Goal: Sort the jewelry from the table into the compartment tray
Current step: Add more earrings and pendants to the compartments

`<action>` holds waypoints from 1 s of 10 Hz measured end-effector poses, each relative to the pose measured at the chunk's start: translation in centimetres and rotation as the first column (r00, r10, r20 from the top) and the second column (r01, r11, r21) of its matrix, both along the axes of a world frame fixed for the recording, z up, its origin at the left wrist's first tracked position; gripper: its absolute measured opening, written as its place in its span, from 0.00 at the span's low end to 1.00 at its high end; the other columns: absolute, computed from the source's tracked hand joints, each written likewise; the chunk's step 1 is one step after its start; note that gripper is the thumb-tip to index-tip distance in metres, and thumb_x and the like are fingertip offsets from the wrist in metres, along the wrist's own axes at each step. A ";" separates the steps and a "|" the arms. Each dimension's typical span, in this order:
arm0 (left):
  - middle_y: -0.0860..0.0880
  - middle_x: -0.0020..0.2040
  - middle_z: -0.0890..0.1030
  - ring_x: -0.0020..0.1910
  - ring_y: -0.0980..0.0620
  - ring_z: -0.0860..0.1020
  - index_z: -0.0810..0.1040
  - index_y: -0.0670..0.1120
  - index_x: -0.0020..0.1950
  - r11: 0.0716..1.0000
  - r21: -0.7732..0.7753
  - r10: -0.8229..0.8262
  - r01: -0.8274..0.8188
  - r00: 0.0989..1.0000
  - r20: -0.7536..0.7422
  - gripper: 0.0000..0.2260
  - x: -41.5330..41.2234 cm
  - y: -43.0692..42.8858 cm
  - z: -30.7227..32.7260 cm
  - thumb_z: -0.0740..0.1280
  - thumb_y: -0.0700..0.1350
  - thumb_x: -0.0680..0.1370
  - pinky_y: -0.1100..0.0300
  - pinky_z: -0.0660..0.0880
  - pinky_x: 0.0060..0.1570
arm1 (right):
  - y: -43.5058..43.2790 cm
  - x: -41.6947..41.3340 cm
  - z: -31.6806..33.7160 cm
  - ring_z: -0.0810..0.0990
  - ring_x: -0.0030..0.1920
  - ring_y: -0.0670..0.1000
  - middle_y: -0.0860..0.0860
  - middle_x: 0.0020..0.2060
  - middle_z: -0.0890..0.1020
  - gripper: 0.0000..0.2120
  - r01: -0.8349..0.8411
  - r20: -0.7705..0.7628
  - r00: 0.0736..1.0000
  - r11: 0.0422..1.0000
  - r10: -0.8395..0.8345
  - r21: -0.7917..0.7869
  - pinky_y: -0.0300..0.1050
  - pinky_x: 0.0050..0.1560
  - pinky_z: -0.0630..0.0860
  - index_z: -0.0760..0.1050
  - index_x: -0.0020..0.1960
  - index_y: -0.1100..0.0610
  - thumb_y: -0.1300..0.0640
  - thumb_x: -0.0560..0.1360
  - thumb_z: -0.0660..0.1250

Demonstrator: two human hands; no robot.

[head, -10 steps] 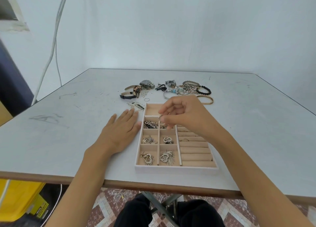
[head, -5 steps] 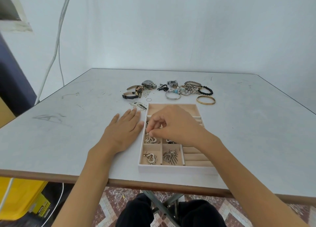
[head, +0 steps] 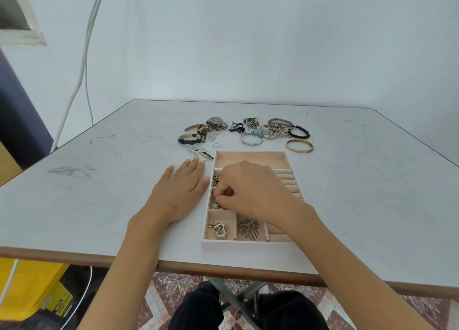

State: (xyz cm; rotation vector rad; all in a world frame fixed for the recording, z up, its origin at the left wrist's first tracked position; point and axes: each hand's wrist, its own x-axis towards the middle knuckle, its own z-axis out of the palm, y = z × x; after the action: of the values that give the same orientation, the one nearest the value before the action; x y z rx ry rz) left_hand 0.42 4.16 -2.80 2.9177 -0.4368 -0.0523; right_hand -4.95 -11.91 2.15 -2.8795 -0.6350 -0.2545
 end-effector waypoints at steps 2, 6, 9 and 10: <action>0.54 0.78 0.44 0.76 0.58 0.42 0.47 0.50 0.78 1.000 -0.001 -0.002 0.002 1.000 0.001 0.24 0.1 0.0 -0.1 0.43 0.54 0.83 0.56 0.39 0.75 | 0.0 0.0 0.1 0.79 0.43 0.51 0.48 0.42 0.81 0.08 -0.020 -0.009 1.000 1.000 0.020 0.007 0.42 0.38 0.71 0.83 0.44 0.49 0.52 0.73 0.64; 0.55 0.78 0.44 0.76 0.58 0.42 0.47 0.50 0.78 1.000 0.010 0.000 0.000 1.000 -0.001 0.24 0.0 0.0 0.0 0.43 0.54 0.83 0.56 0.39 0.75 | -0.1 -0.1 0.1 0.79 0.42 0.50 0.46 0.41 0.81 0.07 -0.017 -0.010 1.000 1.000 0.017 0.016 0.42 0.37 0.70 0.82 0.42 0.49 0.53 0.72 0.64; 0.55 0.78 0.44 0.76 0.58 0.42 0.47 0.50 0.78 1.000 0.001 -0.003 0.003 1.000 -0.003 0.24 0.0 0.0 0.0 0.43 0.54 0.83 0.56 0.39 0.75 | -0.4 0.1 -0.1 0.78 0.46 0.49 0.45 0.43 0.81 0.08 -0.049 -0.007 0.999 0.997 0.049 0.052 0.42 0.40 0.71 0.82 0.46 0.47 0.51 0.73 0.64; 0.55 0.78 0.44 0.76 0.59 0.42 0.47 0.51 0.78 1.000 -0.004 -0.004 0.004 1.000 -0.001 0.24 0.0 0.0 0.0 0.43 0.54 0.83 0.56 0.39 0.75 | -0.5 0.2 -0.3 0.78 0.45 0.48 0.45 0.43 0.81 0.08 -0.044 -0.008 0.999 0.995 0.045 0.094 0.43 0.41 0.72 0.82 0.45 0.47 0.49 0.73 0.64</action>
State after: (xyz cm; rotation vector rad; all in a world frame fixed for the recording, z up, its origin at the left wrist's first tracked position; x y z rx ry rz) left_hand 0.38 4.21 -2.83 2.9124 -0.4423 -0.0541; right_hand -4.78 -12.41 1.89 -2.7716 -0.6660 -0.2562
